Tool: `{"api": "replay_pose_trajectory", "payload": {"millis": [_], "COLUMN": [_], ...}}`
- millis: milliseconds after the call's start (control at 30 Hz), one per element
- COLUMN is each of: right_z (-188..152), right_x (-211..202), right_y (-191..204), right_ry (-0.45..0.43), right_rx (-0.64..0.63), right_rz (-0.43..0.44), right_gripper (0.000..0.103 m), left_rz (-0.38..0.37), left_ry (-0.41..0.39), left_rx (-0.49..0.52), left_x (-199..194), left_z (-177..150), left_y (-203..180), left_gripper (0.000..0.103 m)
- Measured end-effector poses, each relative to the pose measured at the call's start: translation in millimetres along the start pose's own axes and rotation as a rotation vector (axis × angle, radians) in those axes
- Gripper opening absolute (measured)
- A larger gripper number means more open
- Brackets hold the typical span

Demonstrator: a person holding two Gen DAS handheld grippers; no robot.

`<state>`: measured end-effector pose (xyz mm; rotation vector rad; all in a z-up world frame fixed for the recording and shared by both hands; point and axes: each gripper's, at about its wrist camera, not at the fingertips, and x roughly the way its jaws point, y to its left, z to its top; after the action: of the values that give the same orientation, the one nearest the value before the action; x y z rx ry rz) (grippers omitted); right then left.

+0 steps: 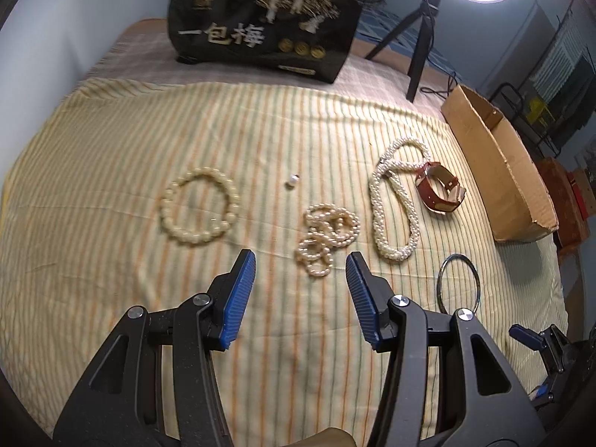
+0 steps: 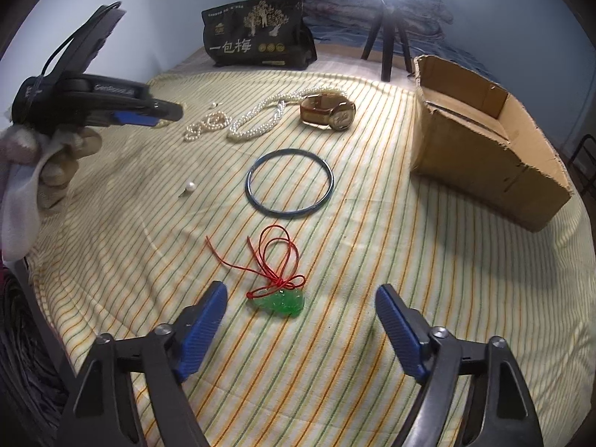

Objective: Organize jewelry
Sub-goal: 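Grasp the small tangled pearl strand with the left tool while the right grasps the green jade pendant, then carry the pearl strand in the left tool while the right carries the pendant to the cardboard box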

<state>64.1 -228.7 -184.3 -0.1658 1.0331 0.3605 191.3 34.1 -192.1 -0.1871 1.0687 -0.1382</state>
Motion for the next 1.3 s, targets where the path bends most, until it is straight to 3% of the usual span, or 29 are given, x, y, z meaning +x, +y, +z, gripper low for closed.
{"api": "replay_pose_trajectory", "payload": {"millis": [267, 600, 733, 833, 867, 1067, 1300], "right_z": [-0.4, -1.9, -0.8, -0.5, -0.4, 2.4, 7.0], "right_x": [12.2, 10.0, 11.0, 10.9, 10.8, 11.0, 4.0], "right_y": [3.6, 9.3, 8.2, 8.5, 8.4, 7.5, 1.9], "right_ry": [0.023, 0.016, 0.018, 0.016, 0.016, 0.014, -0.007], "right_rx": [-0.004, -0.035, -0.024, -0.027, -0.026, -0.015, 0.016], "right_rz": [0.01, 0.017, 0.026, 0.024, 0.025, 0.031, 0.052], "right_gripper": [0.073, 0.033, 0.032, 0.032, 0.032, 0.032, 0.032], "left_rz": [0.009, 0.043, 0.067, 0.066, 0.059, 0.021, -0.009], "left_ry": [0.018, 0.012, -0.001, -0.002, 0.002, -0.002, -0.06], "left_rx": [0.005, 0.038, 0.062, 0.074, 0.068, 0.023, -0.023], "left_x": [20.4, 37.5, 43.5, 45.3, 45.3, 40.1, 12.7], "left_z": [0.0, 0.9, 2.1, 3.3, 4.0, 4.9, 12.8], "left_y": [-9.1, -24.7, -31.9, -34.7, -34.4, -29.2, -19.2], "left_gripper": [0.052, 0.051, 0.038, 0.022, 0.013, 0.005, 0.005]}}
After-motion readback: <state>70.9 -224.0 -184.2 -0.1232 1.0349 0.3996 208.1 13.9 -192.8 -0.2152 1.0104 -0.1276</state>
